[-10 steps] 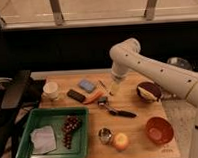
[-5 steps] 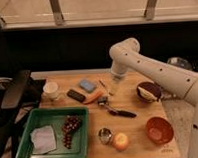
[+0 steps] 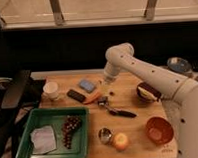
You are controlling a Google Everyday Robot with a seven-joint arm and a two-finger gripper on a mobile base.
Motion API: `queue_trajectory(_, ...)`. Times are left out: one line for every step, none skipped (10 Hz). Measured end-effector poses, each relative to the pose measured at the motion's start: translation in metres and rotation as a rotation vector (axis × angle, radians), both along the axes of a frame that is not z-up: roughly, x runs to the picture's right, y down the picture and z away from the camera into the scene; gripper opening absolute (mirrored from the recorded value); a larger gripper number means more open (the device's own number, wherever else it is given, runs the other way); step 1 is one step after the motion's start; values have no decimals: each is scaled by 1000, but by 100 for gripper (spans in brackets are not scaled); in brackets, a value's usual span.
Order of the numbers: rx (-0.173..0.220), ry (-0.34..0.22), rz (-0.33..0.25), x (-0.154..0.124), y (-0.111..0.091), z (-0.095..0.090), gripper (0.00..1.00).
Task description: Place sponge in table surface
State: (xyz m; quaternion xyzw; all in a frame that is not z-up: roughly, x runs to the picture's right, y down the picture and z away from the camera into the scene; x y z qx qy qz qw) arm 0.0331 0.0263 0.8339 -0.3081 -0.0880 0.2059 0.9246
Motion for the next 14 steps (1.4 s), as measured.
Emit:
queue_trajectory(14,-18,31,-14,-2,10,65)
queue_trajectory(42,-5,40,-23,-4,17,65)
queue_trajectory(69,7,44,-35,-4,23,65)
queue_trajectory(90,8,59,-49,-6,32,65)
queue_trajectory(105,-1,77,-59,-9,41,65)
queue_trajectory(109,-12,90,-71,-13,46,65)
queue_trajectory(99,-28,91,-81,-17,56,65)
queue_trajectory(88,-44,89,-89,-22,64,65)
queue_trajectory(86,-49,89,-91,-25,66,65)
queue_trajectory(84,-50,87,-92,-24,66,65)
queue_trajectory(85,-49,89,-91,-24,66,65)
queue_trajectory(84,-45,86,-89,-24,67,65)
queue_trajectory(76,-34,87,-86,-24,68,65)
queue_trajectory(61,-21,89,-85,-20,75,65)
